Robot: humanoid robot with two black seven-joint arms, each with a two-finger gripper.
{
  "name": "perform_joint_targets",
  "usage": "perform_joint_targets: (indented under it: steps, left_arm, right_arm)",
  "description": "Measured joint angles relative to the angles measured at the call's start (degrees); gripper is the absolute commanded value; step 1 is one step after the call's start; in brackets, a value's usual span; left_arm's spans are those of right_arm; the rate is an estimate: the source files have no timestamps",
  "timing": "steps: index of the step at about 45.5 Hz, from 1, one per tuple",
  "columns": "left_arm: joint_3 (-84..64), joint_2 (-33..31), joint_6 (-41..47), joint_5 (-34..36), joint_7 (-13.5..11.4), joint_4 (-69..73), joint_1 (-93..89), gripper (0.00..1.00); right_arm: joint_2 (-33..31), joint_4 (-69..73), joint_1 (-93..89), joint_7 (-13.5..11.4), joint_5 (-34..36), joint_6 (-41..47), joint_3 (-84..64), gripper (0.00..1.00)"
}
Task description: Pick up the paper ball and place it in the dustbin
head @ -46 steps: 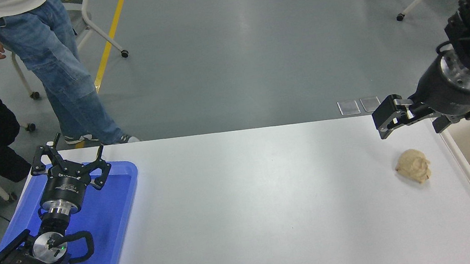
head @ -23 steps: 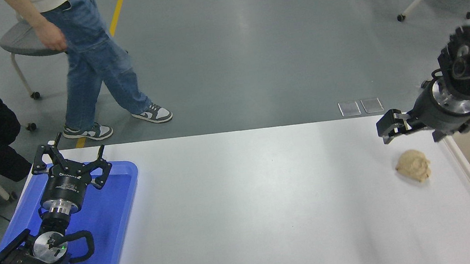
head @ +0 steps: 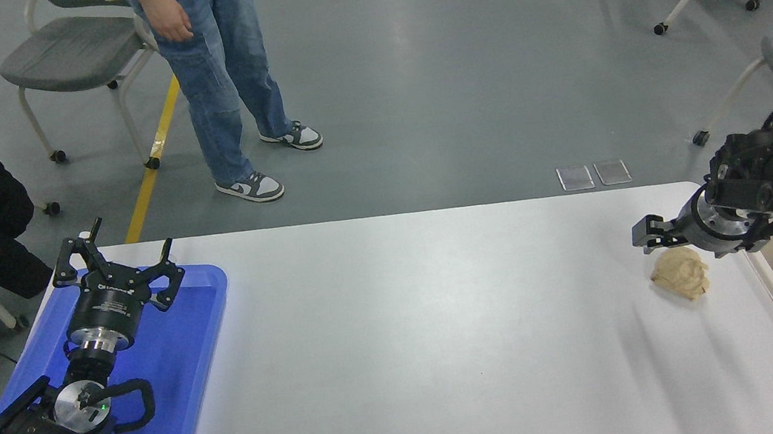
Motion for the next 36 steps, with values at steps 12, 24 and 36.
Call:
perform_joint_targets:
  steps: [12, 24, 36]
  left_arm:
    - [0.0, 0.0, 0.0, 0.0, 0.0, 0.0, 0.0, 1.00]
    - [0.0, 0.0, 0.0, 0.0, 0.0, 0.0, -0.1, 1.00]
    - [0.0, 0.0, 0.0, 0.0, 0.0, 0.0, -0.1, 1.00]
  right_arm:
    - [2.9, -8.4, -6.8, 0.0, 0.0, -1.0, 0.9, 0.94]
    - [5.2, -12.0, -9.6, 0.0, -0.5, -3.5, 1.1, 0.88]
    - [6.6, -13.7, -11.1, -0.1, -1.2, -5.9, 1.2, 0.69]
